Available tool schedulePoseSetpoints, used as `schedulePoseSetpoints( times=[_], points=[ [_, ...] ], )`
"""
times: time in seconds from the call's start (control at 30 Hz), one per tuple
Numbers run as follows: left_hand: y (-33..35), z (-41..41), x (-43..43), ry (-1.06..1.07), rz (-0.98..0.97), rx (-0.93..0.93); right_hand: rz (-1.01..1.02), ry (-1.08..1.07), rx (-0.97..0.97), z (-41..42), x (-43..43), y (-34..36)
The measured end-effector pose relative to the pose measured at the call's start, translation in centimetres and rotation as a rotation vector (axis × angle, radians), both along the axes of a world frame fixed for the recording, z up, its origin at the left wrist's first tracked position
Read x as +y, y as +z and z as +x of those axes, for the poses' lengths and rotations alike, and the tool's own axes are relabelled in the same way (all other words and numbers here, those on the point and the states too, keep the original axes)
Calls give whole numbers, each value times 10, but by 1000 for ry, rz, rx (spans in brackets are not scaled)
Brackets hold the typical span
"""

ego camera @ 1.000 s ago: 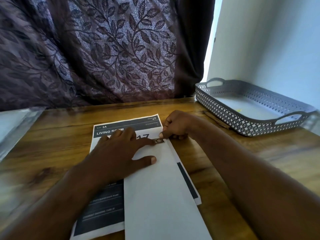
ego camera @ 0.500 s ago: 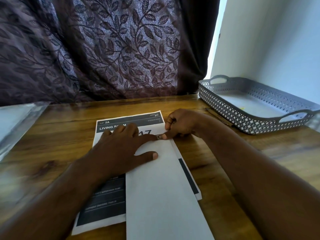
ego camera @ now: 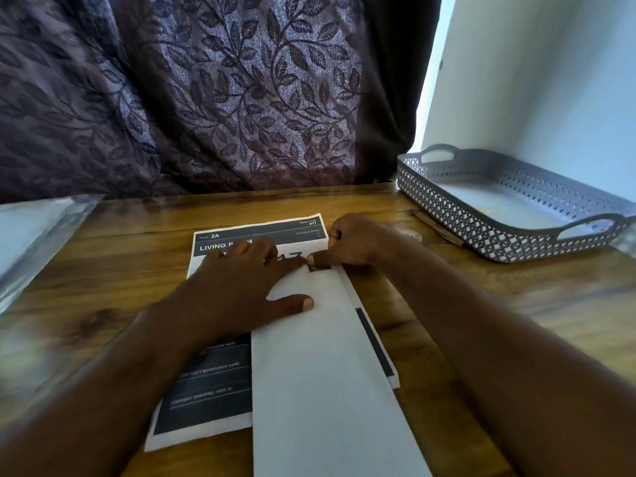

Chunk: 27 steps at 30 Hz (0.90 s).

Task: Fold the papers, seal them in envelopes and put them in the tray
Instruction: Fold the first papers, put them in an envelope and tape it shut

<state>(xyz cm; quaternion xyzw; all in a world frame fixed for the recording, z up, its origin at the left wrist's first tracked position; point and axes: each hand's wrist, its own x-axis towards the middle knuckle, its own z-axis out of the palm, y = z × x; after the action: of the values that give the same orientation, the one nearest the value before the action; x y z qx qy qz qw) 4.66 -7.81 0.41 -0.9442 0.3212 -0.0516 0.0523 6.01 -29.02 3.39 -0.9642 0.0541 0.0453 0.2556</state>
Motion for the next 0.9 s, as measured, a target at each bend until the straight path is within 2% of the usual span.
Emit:
schedulePoseSetpoints(
  times=[0.1, 0.4, 0.67, 0.9],
  points=[
    [1, -1, 0, -2, 8, 4, -24, -31, 33, 1, 3, 3],
    [8, -2, -3, 1, 7, 41, 104, -96, 117, 2, 3, 7],
    [10, -4, -7, 31, 45, 98, 142, -118, 87, 0, 3, 6],
    [20, -3, -9, 60, -24, 203, 153, -100, 100, -5, 2, 8]
  ],
)
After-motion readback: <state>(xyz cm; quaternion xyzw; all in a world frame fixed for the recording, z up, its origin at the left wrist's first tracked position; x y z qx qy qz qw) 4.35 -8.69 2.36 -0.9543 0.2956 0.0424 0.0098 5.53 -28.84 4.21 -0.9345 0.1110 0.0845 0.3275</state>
